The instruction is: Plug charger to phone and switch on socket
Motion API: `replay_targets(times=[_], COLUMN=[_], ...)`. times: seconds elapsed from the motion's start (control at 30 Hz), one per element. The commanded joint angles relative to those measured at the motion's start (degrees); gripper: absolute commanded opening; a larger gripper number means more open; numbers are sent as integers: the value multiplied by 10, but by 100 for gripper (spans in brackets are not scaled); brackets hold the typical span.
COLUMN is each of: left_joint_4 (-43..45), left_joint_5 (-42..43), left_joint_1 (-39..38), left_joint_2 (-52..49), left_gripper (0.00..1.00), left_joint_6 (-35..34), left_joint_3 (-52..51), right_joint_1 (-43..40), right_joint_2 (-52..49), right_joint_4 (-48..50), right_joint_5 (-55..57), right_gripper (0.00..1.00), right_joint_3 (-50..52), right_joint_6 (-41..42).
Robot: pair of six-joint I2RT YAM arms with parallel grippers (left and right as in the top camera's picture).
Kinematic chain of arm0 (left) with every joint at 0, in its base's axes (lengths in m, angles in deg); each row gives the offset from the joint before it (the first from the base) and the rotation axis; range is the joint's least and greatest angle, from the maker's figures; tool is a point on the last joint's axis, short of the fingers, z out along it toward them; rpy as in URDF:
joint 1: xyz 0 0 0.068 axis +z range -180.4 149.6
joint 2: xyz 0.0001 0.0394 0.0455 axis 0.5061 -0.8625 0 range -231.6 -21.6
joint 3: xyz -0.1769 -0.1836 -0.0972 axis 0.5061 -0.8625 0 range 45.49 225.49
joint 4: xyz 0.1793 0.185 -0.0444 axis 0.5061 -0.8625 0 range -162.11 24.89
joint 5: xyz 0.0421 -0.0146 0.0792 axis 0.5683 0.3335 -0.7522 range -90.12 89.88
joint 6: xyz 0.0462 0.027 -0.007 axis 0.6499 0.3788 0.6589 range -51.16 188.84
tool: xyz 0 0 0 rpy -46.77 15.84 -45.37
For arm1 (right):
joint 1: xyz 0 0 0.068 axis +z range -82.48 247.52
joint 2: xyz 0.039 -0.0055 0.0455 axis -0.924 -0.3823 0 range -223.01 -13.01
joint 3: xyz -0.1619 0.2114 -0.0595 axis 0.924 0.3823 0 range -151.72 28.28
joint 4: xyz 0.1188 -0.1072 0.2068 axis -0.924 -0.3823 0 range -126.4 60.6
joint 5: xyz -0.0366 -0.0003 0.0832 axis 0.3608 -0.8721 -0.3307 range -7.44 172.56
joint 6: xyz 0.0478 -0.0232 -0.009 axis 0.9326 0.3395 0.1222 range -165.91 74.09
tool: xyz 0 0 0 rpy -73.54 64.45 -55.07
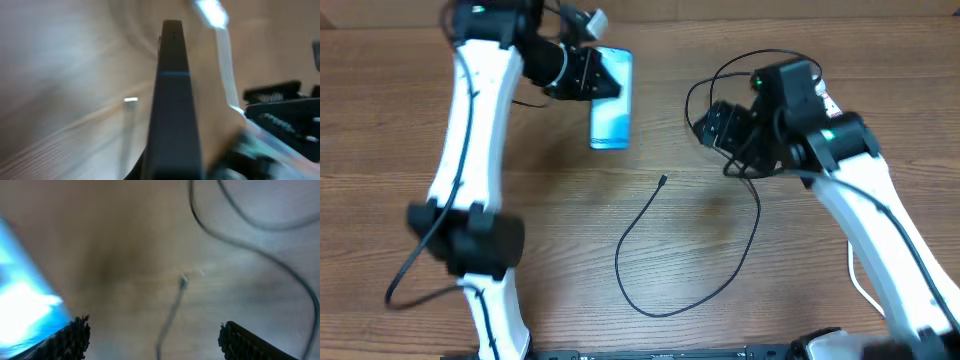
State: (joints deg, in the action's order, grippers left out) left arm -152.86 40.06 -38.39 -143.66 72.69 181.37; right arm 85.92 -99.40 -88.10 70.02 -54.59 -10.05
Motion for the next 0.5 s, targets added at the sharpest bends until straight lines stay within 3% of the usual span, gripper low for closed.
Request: replay_targets(times=[0.0, 0.13, 0.2, 0.47], left_joint_4=[3, -6, -9, -12], left_joint_5=[-265, -286, -286, -348], left_joint_1=[2, 2, 2, 2], left_joint_2=[38, 38, 37, 36], left_gripper=[4, 4, 4, 4], left_joint_6=[-116, -118, -118, -181], left_joint_3=[8, 6, 2, -12], right_joint_1=[-9, -1, 14, 79], right_joint_2=[-69, -122, -147, -236], right_joint_4=[-18, 14, 32, 35], right_joint_5=[-58, -57, -49, 23], right_gripper=[84, 84, 83, 66], right_joint_3=[-5, -4, -1, -1], right_joint_6=[-36, 53, 59, 106])
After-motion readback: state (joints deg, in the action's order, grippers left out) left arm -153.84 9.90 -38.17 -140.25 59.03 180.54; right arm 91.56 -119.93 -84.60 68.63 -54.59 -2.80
